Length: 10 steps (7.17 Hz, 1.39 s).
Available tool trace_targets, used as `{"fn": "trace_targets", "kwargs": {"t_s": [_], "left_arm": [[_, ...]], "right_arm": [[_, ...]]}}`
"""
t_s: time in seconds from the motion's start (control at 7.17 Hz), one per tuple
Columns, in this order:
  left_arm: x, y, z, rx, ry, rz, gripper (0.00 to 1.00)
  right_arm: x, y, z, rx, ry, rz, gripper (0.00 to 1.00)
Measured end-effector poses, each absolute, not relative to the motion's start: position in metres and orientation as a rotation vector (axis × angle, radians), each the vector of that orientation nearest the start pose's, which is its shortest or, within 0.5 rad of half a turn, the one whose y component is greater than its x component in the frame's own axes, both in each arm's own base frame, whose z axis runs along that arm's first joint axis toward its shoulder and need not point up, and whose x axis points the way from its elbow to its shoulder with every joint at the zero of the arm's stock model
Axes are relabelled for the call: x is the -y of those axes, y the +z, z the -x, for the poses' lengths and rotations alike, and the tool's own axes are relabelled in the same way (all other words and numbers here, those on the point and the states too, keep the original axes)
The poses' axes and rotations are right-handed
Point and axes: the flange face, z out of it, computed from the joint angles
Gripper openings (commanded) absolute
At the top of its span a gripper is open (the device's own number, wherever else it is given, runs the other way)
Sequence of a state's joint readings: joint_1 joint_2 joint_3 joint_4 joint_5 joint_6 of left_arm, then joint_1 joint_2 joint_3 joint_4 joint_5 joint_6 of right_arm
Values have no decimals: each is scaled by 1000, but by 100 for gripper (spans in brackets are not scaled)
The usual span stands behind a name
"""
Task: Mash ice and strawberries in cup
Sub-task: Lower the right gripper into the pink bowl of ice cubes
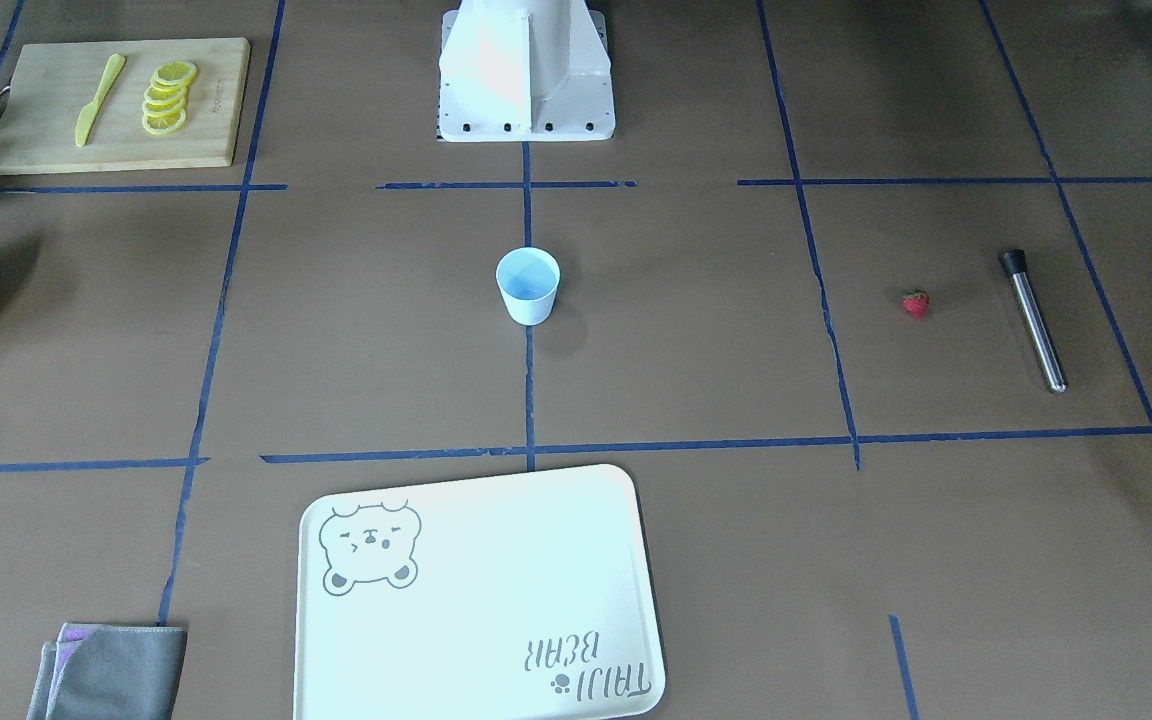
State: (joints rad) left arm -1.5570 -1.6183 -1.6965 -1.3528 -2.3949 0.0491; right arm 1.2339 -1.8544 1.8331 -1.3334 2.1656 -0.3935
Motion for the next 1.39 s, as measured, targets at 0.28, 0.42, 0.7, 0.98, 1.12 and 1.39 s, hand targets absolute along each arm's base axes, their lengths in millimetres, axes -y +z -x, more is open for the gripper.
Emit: {"fn": "trace_targets", "kwargs": {"t_s": [0.28,0.42,0.7,0.98,1.12,1.39], "left_arm": [[504,591,53,-825,41,27,100],[504,591,53,-826,41,27,100],[504,591,53,-826,41,27,100],[504,591,53,-826,41,27,100],[504,591,53,-826,42,27,100],[504,591,53,-826,43,27,100]], "right_arm": [[386,645,65,585,-812,-213,90],[382,647,64,575,-839,-214,90],[378,656,59,521,-895,-215,90],[379,663,57,490,-920,-210,90],[381,666,59,489,-921,-209,90],[385,666,62,490,-928,-214,90]]}}
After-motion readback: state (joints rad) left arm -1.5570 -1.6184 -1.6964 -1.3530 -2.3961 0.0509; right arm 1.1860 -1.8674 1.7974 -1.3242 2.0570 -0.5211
